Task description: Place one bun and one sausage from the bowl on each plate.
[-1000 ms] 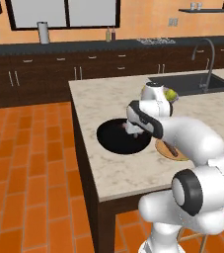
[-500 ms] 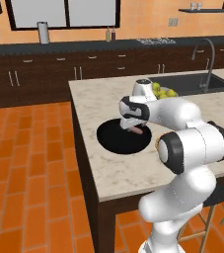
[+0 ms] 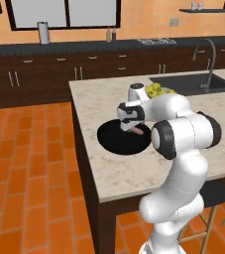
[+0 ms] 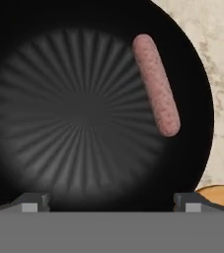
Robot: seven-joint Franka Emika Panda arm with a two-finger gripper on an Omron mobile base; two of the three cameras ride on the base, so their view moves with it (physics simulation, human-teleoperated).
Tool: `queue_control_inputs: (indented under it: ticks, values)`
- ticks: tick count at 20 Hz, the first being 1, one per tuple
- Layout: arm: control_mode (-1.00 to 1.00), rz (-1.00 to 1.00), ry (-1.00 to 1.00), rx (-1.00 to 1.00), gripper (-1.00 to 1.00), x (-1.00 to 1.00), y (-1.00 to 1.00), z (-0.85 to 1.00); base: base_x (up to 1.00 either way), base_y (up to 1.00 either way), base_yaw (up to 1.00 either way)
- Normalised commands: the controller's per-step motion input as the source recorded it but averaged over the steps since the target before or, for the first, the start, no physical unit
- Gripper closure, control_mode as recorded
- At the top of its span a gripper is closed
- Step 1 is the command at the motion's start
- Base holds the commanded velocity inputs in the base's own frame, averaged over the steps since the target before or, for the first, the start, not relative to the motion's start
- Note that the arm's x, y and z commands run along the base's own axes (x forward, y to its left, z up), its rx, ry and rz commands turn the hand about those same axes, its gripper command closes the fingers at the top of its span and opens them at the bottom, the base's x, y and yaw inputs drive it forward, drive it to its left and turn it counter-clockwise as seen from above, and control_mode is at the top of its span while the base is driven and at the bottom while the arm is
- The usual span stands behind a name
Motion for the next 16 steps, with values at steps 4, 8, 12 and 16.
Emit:
queue_control_inputs:
  ticks: [4,8,12,16]
  values:
    - [-1.0,0.03,-0.07,-0.08,-1.0,0.54,-0.04,-0.3,0.0,0.0,0.0]
    - [-1.0,0.02,-0.02,-0.03,-1.0,0.56,-0.12,-0.09,0.0,0.0,0.0]
    - [-1.0,0.0,0.0,0.0,-1.0,0.43,-0.25,0.0,0.0,0.0,0.0]
    - [-1.0,0.0,0.0,0.0,-1.0,0.2,-0.24,-0.13,0.0,0.0,0.0]
